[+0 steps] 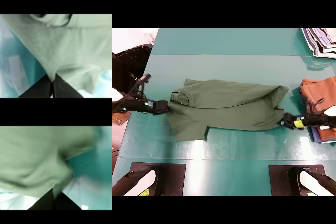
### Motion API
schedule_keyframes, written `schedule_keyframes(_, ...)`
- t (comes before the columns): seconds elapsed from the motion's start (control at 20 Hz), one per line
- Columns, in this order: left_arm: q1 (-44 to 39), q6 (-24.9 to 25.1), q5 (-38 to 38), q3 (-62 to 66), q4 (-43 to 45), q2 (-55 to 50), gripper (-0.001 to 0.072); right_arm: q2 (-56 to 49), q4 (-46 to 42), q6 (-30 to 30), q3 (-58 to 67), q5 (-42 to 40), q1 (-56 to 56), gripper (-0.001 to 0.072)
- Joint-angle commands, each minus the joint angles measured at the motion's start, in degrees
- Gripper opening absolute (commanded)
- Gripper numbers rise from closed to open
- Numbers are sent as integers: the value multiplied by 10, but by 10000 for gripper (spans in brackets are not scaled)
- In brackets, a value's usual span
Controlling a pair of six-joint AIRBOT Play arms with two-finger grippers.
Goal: Fold the shirts.
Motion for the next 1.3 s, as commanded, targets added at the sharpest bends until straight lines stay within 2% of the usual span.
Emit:
schedule_keyframes(0.0, 1, -24, -23, 99, 6, 63, 25, 74, 9, 1, 109, 24, -3, 17)
schedule_keyframes(0.15, 1, -47, -23, 271, 5, 113, 25, 130, 8, 1, 275, 28, -31, 17)
schedule_keyframes(0.4, 1, -83, -25, 581, 5, 125, 25, 161, 8, 0, 551, 42, -100, 16)
schedule_keyframes(0.65, 1, -126, 7, 760, 5, 125, 23, 128, 8, 1, 762, 125, -161, 16)
schedule_keyframes(0.8, 1, -127, 13, 771, 6, 122, 23, 73, 9, 37, 875, 185, -180, 15)
schedule_keyframes(0.9, 1, -127, -20, 738, 6, 108, 23, 43, 9, 58, 883, 214, -181, 15)
schedule_keyframes(1.1, 0, -127, -72, 581, 3, 50, 24, 4, 6, 57, 742, 227, -132, 15)
schedule_keyframes(1.25, -5, -120, -105, 472, 1, -37, 24, -75, -116, 63, 644, 234, -35, 15)
